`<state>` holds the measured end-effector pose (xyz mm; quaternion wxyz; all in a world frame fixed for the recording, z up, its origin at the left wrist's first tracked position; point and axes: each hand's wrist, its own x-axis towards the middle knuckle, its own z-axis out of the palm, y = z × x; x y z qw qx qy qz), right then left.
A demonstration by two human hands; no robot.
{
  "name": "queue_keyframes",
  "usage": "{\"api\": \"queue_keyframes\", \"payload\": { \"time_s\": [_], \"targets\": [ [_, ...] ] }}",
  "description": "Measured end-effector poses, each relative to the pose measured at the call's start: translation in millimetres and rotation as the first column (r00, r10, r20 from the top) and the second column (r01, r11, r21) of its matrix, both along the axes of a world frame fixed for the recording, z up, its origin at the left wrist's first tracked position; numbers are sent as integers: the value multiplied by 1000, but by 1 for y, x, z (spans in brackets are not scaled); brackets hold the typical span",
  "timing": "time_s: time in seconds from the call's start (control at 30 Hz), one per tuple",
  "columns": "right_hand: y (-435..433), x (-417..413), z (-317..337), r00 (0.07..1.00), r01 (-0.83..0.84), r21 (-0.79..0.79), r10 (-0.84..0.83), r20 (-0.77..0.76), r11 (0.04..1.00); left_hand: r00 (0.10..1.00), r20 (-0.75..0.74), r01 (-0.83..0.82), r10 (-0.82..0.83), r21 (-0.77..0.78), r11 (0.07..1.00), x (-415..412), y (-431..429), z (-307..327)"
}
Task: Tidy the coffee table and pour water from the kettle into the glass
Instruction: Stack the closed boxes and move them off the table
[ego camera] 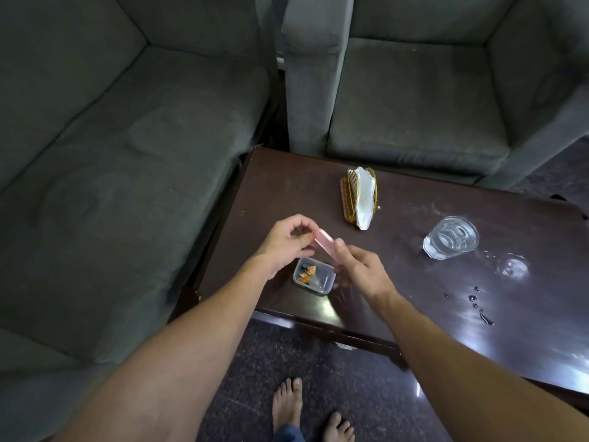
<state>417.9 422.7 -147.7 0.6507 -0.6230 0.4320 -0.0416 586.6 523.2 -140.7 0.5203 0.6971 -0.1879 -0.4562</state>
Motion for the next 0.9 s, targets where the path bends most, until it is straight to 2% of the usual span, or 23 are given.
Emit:
{"api": "queue_keyframes", "payload": {
  "time_s": [0.07, 0.13, 0.17, 0.27, 0.33, 0.43, 0.5, 0.63, 0.77, 0.9],
  "targets": [
    [1, -2, -3, 993, -114, -151, 107, -58, 982, 999, -35, -12, 12, 17, 1000, -1, 5, -2],
    [2, -3, -8, 963, -256, -388, 199, -182, 885, 996, -76, -40, 44, 47, 998, -2, 9, -8],
    [5, -4, -10, 949, -304, -450, 228, -217, 839, 995, -84, -55, 60, 61, 997, -3, 10, -11],
    [15, -1, -20, 920, -378, -533, 244, -306, 757, 996, -35, -78, 82, 88, 993, -8, 18, -24],
    [25, 1, -28, 903, -410, -582, 222, -368, 703, 998, 37, -45, 41, 111, 993, -13, 22, -31],
    [37, 6, -37, 866, -479, -601, 231, -444, 639, 986, 165, -19, -9, 166, 986, -15, 25, -44],
    [41, 7, -42, 853, -493, -592, 221, -472, 638, 968, 252, -34, -15, 190, 981, -17, 25, -51],
    [45, 9, -44, 843, -500, -593, 197, -501, 631, 863, 503, -66, -51, 213, 975, -19, 20, -55],
    [45, 11, -42, 840, -502, -582, 199, -505, 640, 844, 530, -106, -79, 308, 945, -19, 19, -59],
    [43, 13, -41, 817, -551, -595, 233, -528, 585, 900, 431, -131, -59, 398, 908, -18, 25, -66]
  ]
}}
